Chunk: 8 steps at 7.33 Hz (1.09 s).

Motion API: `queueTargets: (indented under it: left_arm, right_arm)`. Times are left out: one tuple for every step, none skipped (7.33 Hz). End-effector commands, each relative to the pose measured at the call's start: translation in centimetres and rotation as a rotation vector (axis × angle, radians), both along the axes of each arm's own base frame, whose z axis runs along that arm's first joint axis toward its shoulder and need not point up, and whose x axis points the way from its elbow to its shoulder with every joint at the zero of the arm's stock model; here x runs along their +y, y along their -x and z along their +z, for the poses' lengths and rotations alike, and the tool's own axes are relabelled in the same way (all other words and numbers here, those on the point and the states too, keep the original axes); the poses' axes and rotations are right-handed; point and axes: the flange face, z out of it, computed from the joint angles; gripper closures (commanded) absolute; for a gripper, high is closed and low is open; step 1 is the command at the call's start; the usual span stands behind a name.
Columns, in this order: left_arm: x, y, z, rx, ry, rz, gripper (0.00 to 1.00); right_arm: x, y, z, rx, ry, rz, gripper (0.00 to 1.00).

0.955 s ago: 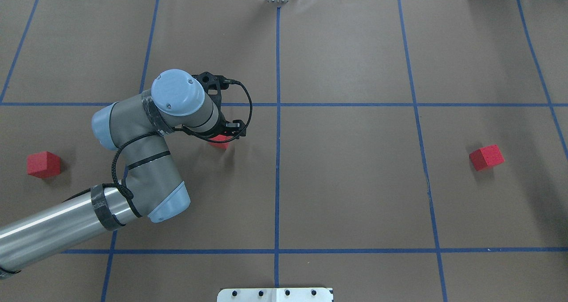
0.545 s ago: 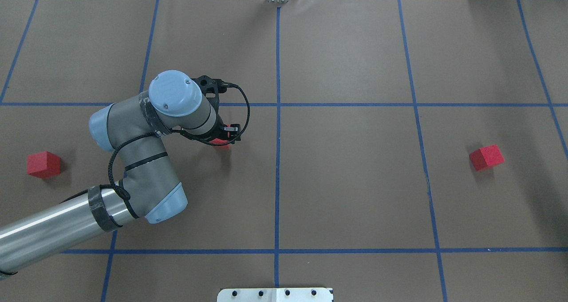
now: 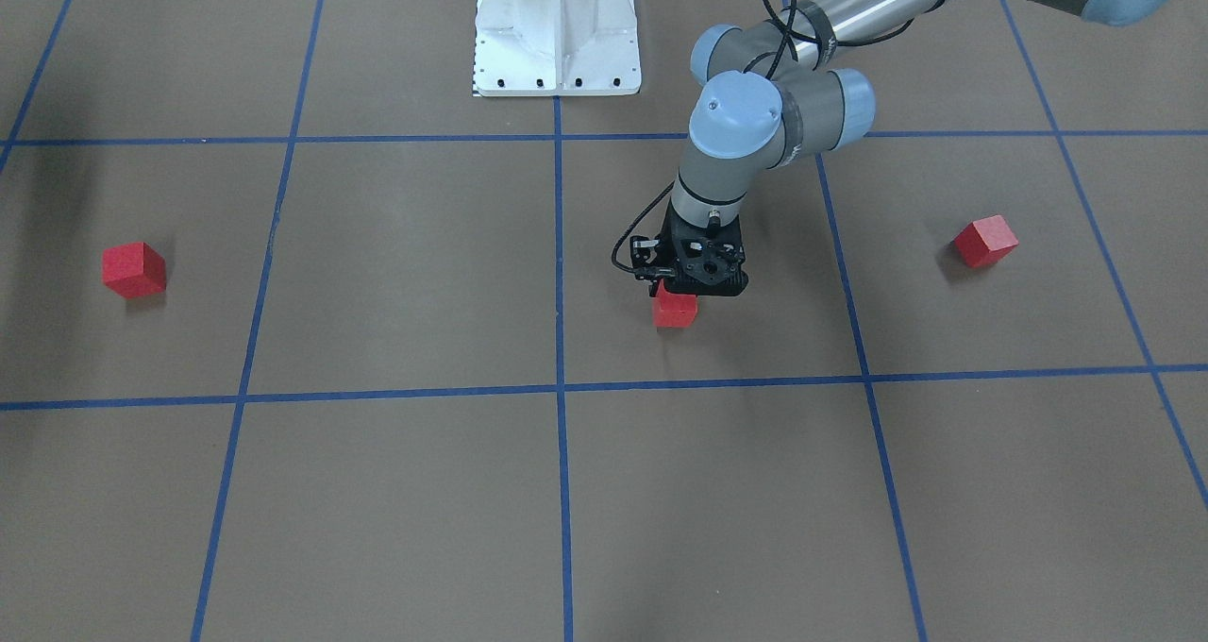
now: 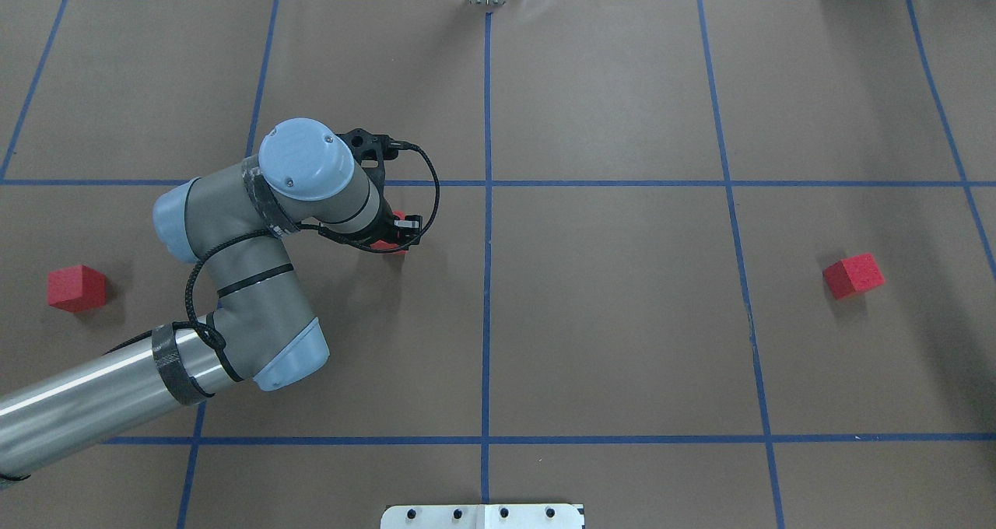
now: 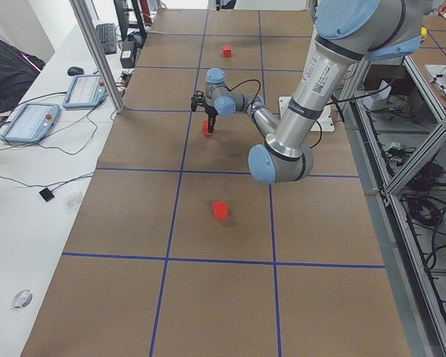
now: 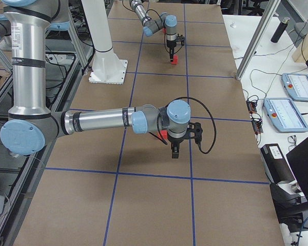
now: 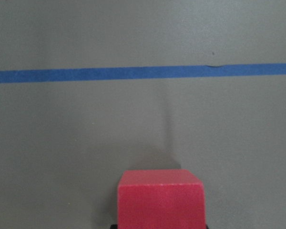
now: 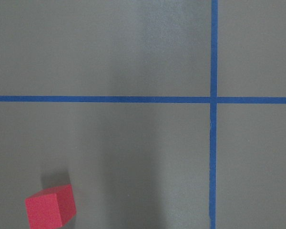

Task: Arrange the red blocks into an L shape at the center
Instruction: 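Carry the red cube to the grid center and lower it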

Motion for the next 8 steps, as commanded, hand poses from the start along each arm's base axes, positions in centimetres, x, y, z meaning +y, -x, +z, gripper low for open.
queueTargets:
  left_arm:
    - [-1.5, 2.8, -5.1, 0.007, -0.002, -0.042, 1.00]
    - [-2.7, 1.9, -7.9, -0.004, 0.012, -0.058, 1.00]
    - [-4.2, -0.1, -9.7, -0.019, 0.035, -0.072, 1.00]
    - [-5.7, -2.4, -10.9, -0.025, 0.102, -0.118, 1.00]
    - [-6.8, -4.4, -12.6, -0.035, 0.128, -0.132, 1.00]
    - [-6.2, -6.2, -12.9, -0.051, 0.128, -0.131, 1.00]
    - [-5.7, -7.1, -12.8, -0.058, 0.105, -0.187, 1.00]
    - [-5.6, -8.4, -11.7, -0.059, 0.098, -0.179, 1.00]
  right_arm:
    - [-0.4, 0.1, -0.6, -0.008, -0.005, -0.001, 0.00]
    - [-0.5, 0.1, -0.7, -0.008, -0.006, -0.001, 0.00]
    - [-0.6, 0.1, -0.6, -0.008, -0.005, -0.001, 0.00]
    - [-1.0, 0.1, -0.6, -0.008, -0.004, 0.000, 0.00]
    - [-1.0, 0.1, -0.5, -0.008, -0.001, 0.000, 0.00]
    - [-1.1, 0.1, -0.6, -0.008, -0.002, 0.000, 0.00]
    - [-1.1, 0.1, -0.6, -0.007, -0.002, 0.000, 0.00]
    - [-1.0, 0.1, -0.6, -0.008, -0.002, 0.000, 0.00]
